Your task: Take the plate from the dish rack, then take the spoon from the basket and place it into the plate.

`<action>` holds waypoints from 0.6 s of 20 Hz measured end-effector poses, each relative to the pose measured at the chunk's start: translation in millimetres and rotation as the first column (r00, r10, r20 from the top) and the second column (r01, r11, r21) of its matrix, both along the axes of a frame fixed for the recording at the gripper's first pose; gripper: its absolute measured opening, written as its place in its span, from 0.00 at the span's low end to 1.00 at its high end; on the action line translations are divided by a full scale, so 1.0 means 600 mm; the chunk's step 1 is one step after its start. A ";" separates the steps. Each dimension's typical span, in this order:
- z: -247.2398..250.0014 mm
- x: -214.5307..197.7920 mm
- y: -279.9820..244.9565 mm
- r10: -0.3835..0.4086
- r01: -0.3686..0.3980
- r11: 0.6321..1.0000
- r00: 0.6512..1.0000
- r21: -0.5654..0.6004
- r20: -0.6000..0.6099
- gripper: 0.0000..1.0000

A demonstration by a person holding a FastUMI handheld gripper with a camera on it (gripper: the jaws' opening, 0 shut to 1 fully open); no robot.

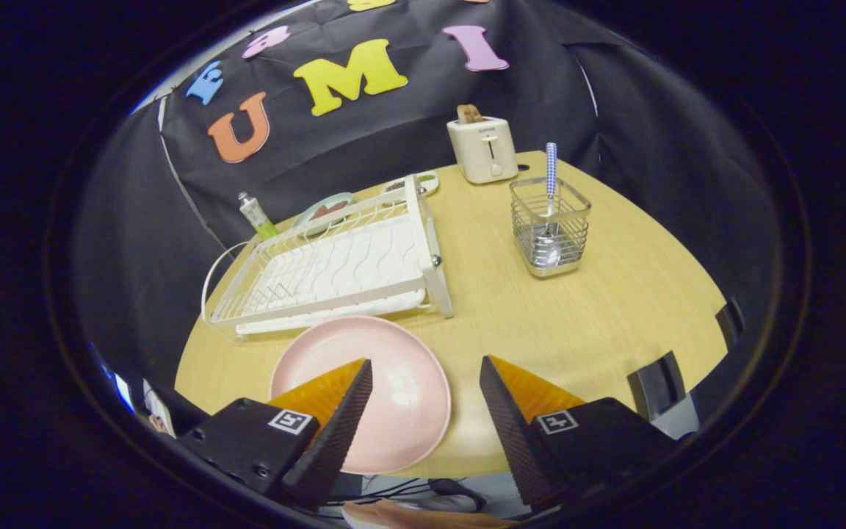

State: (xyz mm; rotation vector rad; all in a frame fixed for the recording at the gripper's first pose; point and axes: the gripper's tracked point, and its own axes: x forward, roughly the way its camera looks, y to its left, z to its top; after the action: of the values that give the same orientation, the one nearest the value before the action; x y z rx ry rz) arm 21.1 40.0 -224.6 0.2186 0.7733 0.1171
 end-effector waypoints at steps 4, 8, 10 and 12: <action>0.024 0.012 -0.036 -0.029 0.031 0.998 0.998 -0.047 0.048 0.96; 0.044 0.027 -0.064 -0.049 0.054 0.995 0.997 -0.079 0.066 0.96; 0.057 0.044 -0.080 -0.066 0.075 0.991 0.994 -0.109 0.084 0.95; 0.073 0.063 -0.089 -0.070 0.084 0.986 0.992 -0.144 0.105 0.95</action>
State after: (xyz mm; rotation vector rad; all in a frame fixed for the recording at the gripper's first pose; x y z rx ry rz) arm 58.9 -13.3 -180.7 0.1002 0.6696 -0.0030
